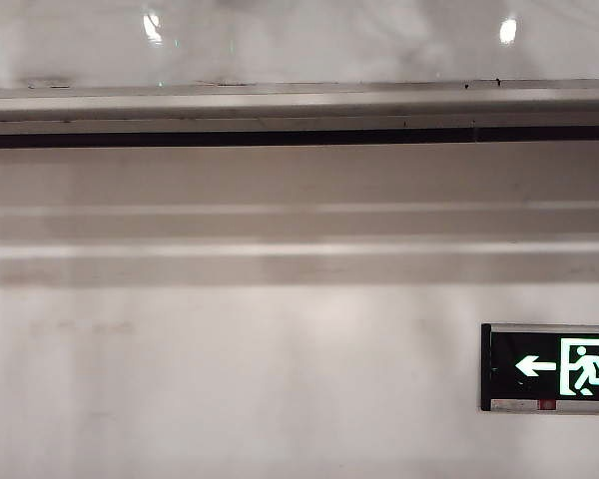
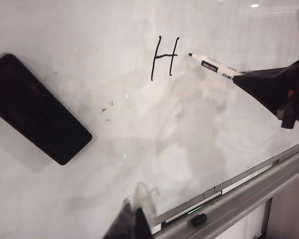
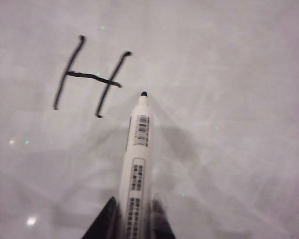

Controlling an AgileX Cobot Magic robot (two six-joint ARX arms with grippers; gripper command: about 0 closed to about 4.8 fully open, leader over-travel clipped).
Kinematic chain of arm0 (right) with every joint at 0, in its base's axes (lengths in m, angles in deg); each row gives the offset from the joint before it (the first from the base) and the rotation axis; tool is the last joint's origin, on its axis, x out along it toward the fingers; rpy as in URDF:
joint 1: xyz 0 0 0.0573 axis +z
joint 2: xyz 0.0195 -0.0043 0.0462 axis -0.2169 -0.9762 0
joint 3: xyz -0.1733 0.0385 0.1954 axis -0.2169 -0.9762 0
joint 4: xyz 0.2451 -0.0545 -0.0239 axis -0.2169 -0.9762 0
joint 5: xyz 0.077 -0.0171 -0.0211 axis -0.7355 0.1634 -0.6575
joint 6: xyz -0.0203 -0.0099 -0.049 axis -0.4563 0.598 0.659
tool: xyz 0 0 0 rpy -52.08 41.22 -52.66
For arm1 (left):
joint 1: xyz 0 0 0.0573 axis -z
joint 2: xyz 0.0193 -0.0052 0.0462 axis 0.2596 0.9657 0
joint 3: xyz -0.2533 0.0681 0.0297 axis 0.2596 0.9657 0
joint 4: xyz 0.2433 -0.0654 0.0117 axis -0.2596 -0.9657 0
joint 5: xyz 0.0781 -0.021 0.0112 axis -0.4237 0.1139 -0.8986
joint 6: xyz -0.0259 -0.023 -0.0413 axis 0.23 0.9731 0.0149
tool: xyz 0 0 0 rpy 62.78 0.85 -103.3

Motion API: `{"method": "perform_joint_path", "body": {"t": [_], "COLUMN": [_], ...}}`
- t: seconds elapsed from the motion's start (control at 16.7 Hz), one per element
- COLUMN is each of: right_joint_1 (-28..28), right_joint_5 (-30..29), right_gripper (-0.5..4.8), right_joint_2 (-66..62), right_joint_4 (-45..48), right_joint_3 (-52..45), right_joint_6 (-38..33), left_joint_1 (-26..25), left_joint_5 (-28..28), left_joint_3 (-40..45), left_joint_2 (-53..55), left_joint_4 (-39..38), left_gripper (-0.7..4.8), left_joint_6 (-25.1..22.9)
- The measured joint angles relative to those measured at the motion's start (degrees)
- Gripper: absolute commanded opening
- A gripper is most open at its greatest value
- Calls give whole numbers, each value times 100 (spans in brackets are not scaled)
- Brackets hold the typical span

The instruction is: Take a marker from the whiteboard tray, write "Hi!" on the whiteboard, and then put the marker back vertically into the whiteboard tray.

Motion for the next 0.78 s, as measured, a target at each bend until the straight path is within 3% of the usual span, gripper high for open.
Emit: {"method": "perform_joint_path", "body": {"t": [0.78], "right_joint_1": [-9], "right_joint_5": [39], "right_gripper": [-1], "right_joint_2": [-79], "right_joint_4": [-129], "right_joint_3": [0], "right_joint_6": [0], "left_joint_1": [0], "left_joint_5": [26], "left_joint_3": [0], "left_joint_2": [2], "left_joint_4": [0], "left_gripper": [-6], "left_joint_6": [2]}}
